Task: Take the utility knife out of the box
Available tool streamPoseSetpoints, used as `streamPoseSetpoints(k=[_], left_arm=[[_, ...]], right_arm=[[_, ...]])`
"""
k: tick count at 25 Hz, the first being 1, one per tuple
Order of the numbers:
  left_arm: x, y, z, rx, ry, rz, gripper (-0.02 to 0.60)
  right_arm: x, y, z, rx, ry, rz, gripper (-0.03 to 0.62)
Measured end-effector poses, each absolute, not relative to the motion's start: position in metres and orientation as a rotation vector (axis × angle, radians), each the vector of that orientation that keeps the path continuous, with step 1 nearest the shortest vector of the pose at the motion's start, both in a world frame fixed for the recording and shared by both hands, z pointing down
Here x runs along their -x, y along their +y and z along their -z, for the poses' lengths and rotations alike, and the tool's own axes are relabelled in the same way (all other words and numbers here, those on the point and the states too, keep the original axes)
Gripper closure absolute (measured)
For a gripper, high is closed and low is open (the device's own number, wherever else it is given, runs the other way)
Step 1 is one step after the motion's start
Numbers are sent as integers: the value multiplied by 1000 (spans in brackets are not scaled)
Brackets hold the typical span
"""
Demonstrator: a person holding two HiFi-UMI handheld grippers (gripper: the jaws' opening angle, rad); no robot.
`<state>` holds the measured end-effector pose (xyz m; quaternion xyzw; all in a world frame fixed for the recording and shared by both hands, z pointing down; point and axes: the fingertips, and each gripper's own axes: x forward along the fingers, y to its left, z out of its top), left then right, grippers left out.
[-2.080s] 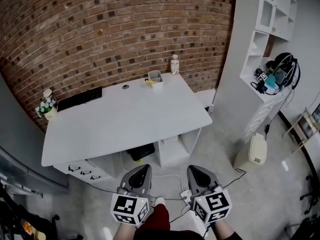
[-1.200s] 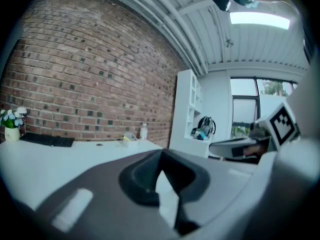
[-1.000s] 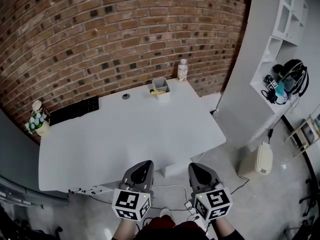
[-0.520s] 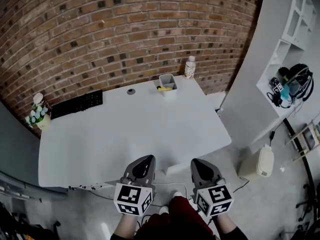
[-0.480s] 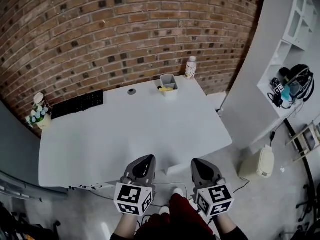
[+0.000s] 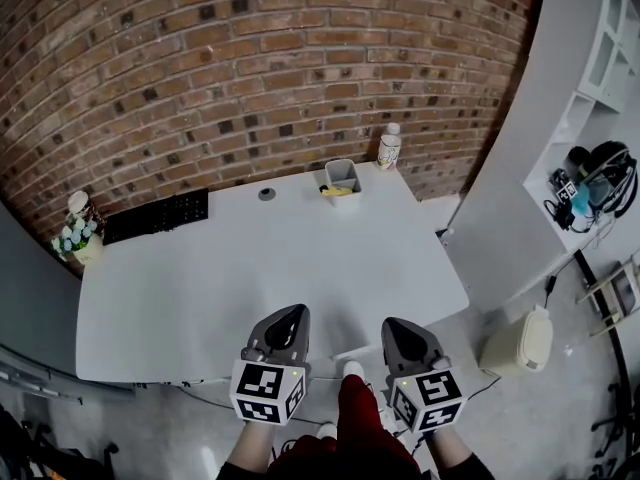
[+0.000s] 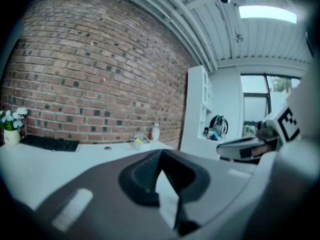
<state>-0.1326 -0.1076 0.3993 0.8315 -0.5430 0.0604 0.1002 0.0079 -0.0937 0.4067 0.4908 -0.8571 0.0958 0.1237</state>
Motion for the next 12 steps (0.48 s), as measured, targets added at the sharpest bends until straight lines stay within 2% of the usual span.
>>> streamPoseSetpoints(k=[12], left_arm=[[108,-186,-410,-2414,-1622,-217,559]], right_arm=[[-23,-168,-417,-1355,-2528,-334,586]])
